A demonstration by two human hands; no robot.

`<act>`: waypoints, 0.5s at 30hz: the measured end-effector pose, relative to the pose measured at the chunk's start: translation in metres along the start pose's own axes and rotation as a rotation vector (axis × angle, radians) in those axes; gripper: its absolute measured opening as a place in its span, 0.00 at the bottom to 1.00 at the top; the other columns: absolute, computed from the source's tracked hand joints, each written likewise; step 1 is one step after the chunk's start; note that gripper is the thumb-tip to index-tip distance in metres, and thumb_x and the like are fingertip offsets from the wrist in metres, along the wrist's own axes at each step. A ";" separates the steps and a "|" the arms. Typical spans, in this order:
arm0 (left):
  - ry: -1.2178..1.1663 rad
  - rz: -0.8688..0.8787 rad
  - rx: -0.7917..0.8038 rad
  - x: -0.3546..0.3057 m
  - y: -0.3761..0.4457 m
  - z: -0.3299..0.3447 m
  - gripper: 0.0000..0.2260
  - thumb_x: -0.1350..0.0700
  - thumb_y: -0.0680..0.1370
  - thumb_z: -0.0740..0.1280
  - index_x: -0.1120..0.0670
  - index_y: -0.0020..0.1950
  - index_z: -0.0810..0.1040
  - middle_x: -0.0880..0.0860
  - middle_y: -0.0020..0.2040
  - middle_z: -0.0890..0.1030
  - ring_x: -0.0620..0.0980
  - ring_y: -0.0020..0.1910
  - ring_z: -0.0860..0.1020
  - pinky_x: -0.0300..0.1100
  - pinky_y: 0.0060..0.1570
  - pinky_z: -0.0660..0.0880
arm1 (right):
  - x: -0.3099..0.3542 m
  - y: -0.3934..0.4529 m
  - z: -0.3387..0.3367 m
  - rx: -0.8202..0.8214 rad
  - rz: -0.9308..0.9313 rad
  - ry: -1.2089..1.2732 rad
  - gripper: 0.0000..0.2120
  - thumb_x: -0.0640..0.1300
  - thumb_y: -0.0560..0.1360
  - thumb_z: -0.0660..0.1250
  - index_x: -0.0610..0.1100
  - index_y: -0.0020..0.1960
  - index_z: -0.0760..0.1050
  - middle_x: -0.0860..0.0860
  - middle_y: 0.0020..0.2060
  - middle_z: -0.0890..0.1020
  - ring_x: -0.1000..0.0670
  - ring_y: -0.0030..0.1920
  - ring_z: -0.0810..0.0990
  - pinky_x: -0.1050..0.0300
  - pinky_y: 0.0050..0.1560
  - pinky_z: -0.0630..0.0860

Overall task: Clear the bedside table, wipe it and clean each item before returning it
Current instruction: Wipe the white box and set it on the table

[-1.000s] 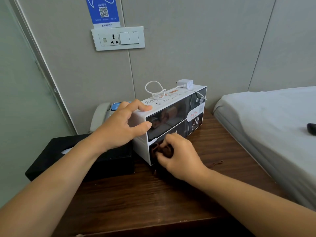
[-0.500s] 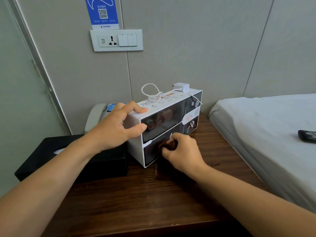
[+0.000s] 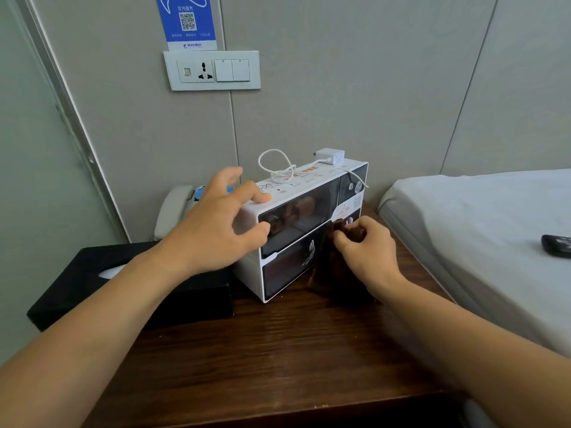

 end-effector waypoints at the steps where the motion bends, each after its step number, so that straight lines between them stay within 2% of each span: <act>1: 0.091 0.040 -0.016 -0.005 0.000 0.000 0.22 0.34 0.67 0.68 0.34 0.61 0.72 0.46 0.79 0.58 0.50 0.77 0.63 0.51 0.72 0.67 | 0.002 0.000 -0.002 -0.020 -0.030 0.028 0.07 0.48 0.75 0.74 0.47 0.42 0.77 0.54 0.41 0.83 0.52 0.46 0.81 0.56 0.46 0.72; 3: 0.204 0.075 0.027 -0.014 0.001 0.003 0.31 0.32 0.65 0.72 0.31 0.67 0.67 0.46 0.79 0.57 0.54 0.77 0.64 0.55 0.71 0.69 | 0.004 -0.001 0.002 -0.050 -0.090 0.071 0.06 0.49 0.75 0.74 0.49 0.44 0.78 0.52 0.44 0.83 0.53 0.48 0.80 0.56 0.48 0.72; 5: 0.263 0.108 0.083 -0.018 0.001 0.009 0.38 0.32 0.64 0.74 0.29 0.71 0.61 0.47 0.77 0.62 0.54 0.75 0.64 0.56 0.70 0.70 | 0.006 -0.002 0.011 -0.047 -0.136 0.083 0.06 0.48 0.76 0.73 0.49 0.49 0.78 0.49 0.48 0.81 0.51 0.51 0.79 0.58 0.50 0.71; 8: 0.247 0.132 0.096 -0.015 0.002 0.012 0.40 0.36 0.65 0.76 0.27 0.72 0.58 0.45 0.76 0.63 0.52 0.74 0.62 0.54 0.70 0.68 | 0.008 -0.016 0.031 0.009 -0.223 0.038 0.09 0.42 0.77 0.72 0.45 0.53 0.73 0.47 0.50 0.75 0.49 0.51 0.73 0.57 0.54 0.69; 12: 0.235 0.127 0.113 -0.012 0.002 0.013 0.41 0.40 0.68 0.79 0.26 0.72 0.58 0.44 0.76 0.62 0.51 0.75 0.59 0.53 0.71 0.66 | 0.012 -0.037 0.039 0.106 -0.357 0.002 0.12 0.40 0.74 0.73 0.49 0.45 0.70 0.51 0.44 0.76 0.53 0.44 0.72 0.64 0.46 0.66; 15: 0.221 0.136 0.107 -0.012 0.002 0.013 0.39 0.36 0.66 0.76 0.25 0.71 0.59 0.44 0.76 0.63 0.51 0.75 0.60 0.53 0.71 0.66 | 0.010 -0.026 0.034 0.165 -0.293 -0.005 0.11 0.41 0.72 0.75 0.48 0.40 0.72 0.53 0.38 0.78 0.52 0.40 0.75 0.60 0.43 0.70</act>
Point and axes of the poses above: each hand's wrist, its own y-axis towards the middle knuckle, its own z-axis out of the palm, x = y × z, the point moved 5 cm from there along y, towards the middle knuckle
